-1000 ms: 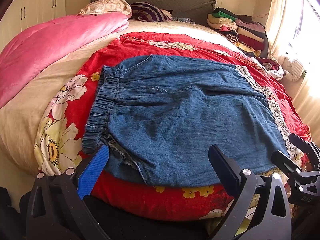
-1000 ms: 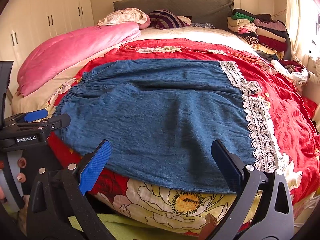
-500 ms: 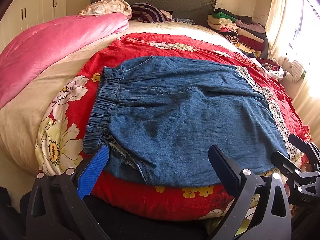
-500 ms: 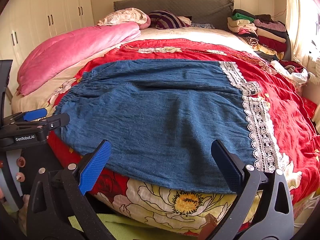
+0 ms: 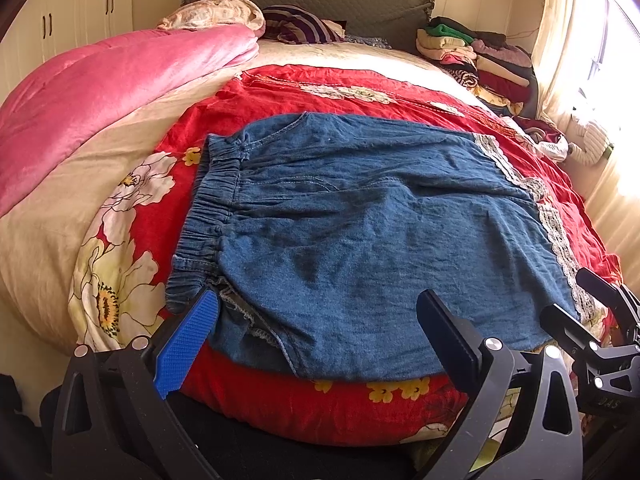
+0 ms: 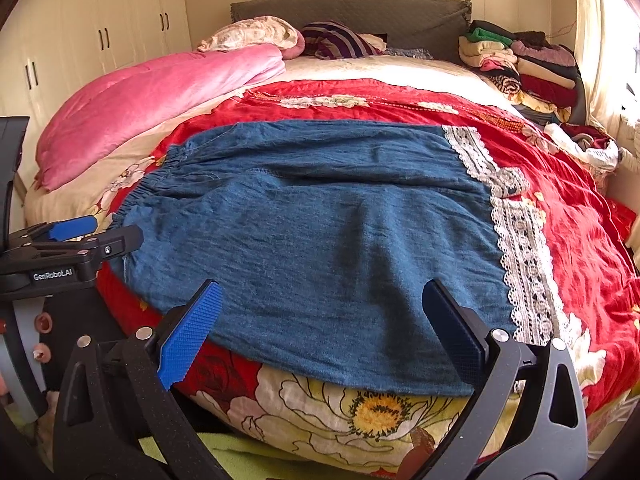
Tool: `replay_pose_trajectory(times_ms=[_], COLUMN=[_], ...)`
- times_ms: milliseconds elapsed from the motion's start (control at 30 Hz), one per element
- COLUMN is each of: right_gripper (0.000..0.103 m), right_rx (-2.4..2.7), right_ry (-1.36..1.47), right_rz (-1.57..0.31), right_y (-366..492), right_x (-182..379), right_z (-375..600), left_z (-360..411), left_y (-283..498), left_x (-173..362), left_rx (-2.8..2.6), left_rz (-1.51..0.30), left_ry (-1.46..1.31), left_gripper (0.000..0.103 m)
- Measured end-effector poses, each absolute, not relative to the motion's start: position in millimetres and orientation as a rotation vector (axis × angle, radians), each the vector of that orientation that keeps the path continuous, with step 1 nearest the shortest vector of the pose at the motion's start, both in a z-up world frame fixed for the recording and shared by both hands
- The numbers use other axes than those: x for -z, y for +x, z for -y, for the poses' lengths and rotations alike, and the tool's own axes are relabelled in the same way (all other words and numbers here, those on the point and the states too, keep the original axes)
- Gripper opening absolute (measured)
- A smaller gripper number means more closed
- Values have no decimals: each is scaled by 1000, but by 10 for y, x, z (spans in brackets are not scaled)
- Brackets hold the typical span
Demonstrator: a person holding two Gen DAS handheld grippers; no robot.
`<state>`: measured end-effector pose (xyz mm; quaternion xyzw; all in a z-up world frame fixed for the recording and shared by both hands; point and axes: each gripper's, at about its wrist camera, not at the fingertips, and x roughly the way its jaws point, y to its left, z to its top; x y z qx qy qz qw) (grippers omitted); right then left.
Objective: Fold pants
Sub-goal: 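Grasp the elastic waistband with the left tool while the right tool grasps the waistband edge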
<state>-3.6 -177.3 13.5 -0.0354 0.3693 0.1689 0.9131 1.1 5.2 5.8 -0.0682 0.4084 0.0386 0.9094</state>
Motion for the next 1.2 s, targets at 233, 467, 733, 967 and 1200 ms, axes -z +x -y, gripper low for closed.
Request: replay_pose_trajectory(times_ms=[233,467,733,967,1200], right_gripper=[95,95,95,95,95], right_rx=[-399,-465,-505,-508,-511], right_ry=[-78,-123,-173,-232,-286], right_rz=[-768,-777,-755,-784,-830], right_y=[186,669,1162,1639,2154], right_x=[-186,-230,-338,-276,-138], right_z=[1645,1402,1131,957,791], left_z=[-188,-530,-936,-1199,-1394], left_y=[227,549,931,1334,1826], left_x=[-48,-64,-49,39,173], left_rx=[-107,-166,-219,-209,-175], left_rz=[-851,-860,-875,-928,-974], left_ry=[-143,-162,-183,-178,-170], left_gripper=[99,99,99,99,99])
